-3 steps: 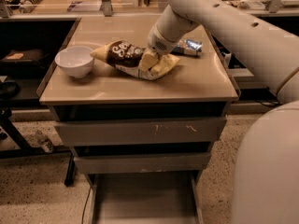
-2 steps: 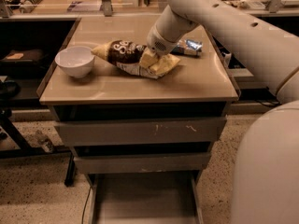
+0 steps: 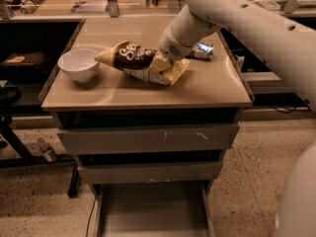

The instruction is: Place brown chip bag into bottom drawer

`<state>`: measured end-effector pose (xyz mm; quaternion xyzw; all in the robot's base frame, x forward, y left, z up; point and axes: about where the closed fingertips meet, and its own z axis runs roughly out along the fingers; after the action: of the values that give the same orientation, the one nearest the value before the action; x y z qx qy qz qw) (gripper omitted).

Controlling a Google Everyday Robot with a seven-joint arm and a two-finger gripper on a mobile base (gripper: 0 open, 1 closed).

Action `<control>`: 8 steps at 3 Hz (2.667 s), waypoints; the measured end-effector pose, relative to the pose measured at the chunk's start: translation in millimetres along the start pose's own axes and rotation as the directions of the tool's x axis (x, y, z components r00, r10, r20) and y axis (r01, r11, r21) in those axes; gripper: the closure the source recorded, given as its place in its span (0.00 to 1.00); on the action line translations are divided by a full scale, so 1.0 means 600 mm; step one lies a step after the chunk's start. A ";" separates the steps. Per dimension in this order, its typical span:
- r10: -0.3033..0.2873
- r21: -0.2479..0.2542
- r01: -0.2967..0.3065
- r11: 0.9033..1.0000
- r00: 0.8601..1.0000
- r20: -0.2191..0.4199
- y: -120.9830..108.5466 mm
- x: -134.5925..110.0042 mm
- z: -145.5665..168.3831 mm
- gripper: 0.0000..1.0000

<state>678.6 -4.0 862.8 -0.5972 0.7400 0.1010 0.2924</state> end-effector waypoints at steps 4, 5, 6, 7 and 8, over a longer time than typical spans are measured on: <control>0.016 0.071 -0.016 0.997 1.000 -0.002 0.274 0.137 -0.185 1.00; 0.017 0.037 -0.016 0.999 1.000 -0.016 0.359 0.154 -0.187 1.00; 0.066 -0.011 -0.066 0.998 0.998 -0.023 0.430 0.177 -0.148 1.00; 0.138 -0.047 -0.140 0.989 0.989 -0.049 0.509 0.216 -0.089 1.00; 0.138 -0.047 -0.140 0.989 0.989 -0.049 0.509 0.216 -0.089 1.00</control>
Offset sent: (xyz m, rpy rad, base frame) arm -0.1458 -0.0821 0.0188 0.0560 -0.0781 -0.1183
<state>359.1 -56.3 773.2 -0.5536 0.7834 0.1262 0.2527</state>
